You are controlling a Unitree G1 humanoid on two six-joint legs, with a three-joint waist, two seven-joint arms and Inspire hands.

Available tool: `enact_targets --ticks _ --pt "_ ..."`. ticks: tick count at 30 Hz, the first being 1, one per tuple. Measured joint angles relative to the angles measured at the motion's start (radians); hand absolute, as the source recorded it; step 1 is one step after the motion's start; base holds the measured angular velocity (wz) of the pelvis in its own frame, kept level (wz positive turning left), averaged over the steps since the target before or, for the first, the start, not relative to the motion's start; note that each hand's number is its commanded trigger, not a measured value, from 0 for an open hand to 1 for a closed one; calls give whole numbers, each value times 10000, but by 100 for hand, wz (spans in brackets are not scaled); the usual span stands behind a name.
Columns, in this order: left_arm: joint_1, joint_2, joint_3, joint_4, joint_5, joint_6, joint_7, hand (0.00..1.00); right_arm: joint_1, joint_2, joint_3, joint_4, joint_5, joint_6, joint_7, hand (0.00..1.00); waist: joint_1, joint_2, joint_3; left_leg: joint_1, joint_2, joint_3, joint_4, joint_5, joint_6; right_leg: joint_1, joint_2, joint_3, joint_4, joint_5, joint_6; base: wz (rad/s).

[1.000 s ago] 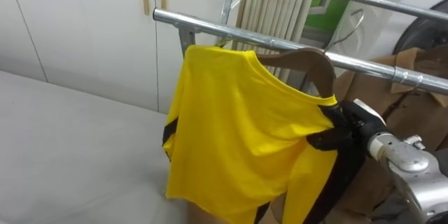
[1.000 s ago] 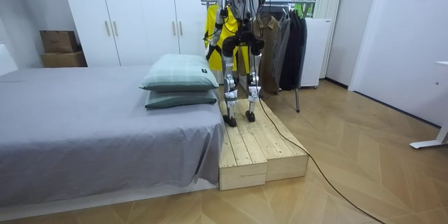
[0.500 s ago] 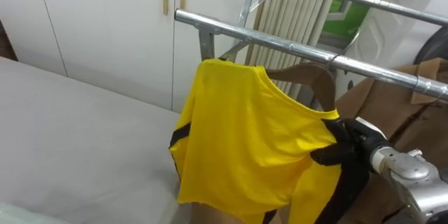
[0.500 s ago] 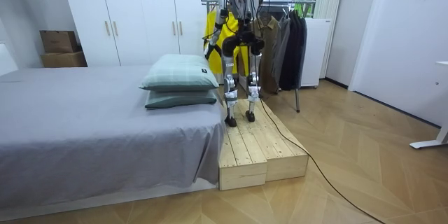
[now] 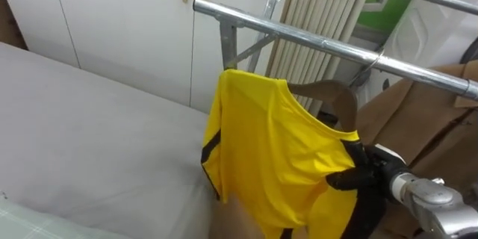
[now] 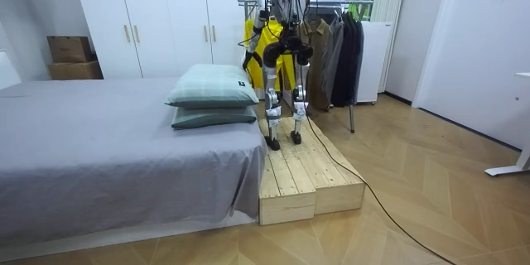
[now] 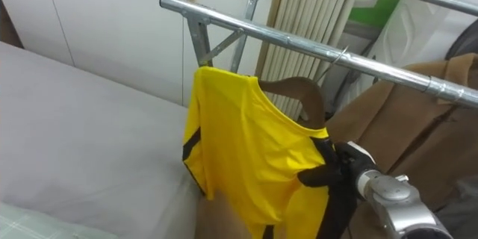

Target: Hang clothes

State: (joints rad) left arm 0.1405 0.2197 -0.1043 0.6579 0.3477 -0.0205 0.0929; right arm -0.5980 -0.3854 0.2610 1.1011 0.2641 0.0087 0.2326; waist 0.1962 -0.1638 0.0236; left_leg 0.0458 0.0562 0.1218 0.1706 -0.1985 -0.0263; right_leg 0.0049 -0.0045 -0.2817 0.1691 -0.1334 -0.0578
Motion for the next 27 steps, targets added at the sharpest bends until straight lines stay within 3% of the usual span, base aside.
enact_targets --ticks 9,16,24,25,26,27 --pt "3 77 -199 -332 -30 73 -349 0 19 11 6 381 131 -141 74 100 10 86 45 -46 0 -181 156 -5 -6 123 -26 -212 8 0 -1 7" --pt "71 126 -275 -331 -19 75 -435 0 19 10 -2 356 123 -116 86 100 22 194 -6 -27 -2 -188 158 2 -16 127 -30 -228 28 13 -22 0" --pt "93 125 -367 -331 -20 151 -434 0 19 12 0 357 121 -113 -19 100 22 187 -14 -8 -11 -200 163 4 -13 132 -41 -228 27 13 -22 0" --pt "104 125 -367 -331 -20 151 -430 0 19 12 0 357 122 -97 -19 78 27 187 -14 -2 -11 -195 164 5 -13 136 -42 -227 27 13 -22 0" --pt "110 125 -367 -332 -23 151 -427 0 19 12 0 357 123 -85 -19 66 27 186 -14 0 -11 -195 166 5 -13 137 -43 -227 27 13 -22 0" --pt "119 125 -367 -332 -23 151 -416 0 19 12 0 358 125 -75 -19 2 26 186 -14 0 -11 -194 169 5 -13 137 -43 -227 27 13 -22 0"
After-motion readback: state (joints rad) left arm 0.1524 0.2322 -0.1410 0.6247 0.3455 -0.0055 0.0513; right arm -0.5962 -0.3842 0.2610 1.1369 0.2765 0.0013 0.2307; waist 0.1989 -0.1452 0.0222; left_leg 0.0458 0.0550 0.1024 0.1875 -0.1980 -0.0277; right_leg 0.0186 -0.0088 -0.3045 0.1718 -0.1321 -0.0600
